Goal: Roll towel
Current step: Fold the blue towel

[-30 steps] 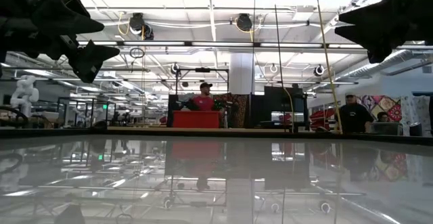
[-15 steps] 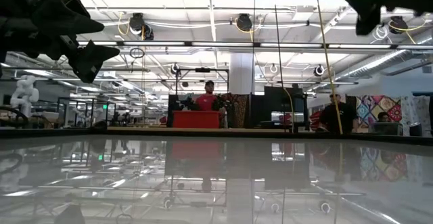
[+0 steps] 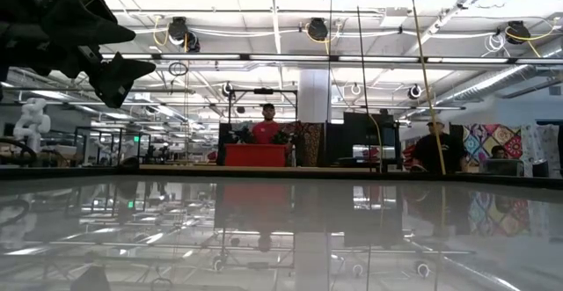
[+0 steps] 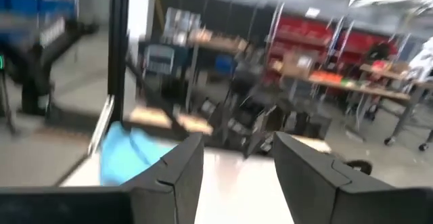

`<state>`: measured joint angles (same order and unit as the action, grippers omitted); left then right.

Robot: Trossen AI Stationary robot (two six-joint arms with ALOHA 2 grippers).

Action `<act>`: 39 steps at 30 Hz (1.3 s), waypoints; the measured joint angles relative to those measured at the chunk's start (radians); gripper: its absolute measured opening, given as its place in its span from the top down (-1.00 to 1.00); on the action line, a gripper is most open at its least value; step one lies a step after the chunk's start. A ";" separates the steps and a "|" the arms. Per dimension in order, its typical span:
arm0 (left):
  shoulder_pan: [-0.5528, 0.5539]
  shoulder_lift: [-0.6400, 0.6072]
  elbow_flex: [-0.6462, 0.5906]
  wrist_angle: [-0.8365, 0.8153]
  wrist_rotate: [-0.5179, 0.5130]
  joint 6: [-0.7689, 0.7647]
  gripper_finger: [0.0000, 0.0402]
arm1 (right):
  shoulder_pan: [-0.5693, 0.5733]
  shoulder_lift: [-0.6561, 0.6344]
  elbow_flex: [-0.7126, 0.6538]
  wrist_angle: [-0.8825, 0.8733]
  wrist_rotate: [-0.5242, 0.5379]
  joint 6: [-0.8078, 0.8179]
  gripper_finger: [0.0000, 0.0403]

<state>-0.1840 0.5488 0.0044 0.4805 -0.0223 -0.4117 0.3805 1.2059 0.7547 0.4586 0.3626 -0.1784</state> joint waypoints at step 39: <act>0.000 0.001 0.000 -0.003 0.000 0.000 -0.20 | -0.070 1.036 0.809 -0.118 -0.266 -0.070 -0.23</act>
<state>-0.1841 0.5495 0.0044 0.4777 -0.0227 -0.4116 0.3104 2.2419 1.5641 0.3409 0.0971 -0.2485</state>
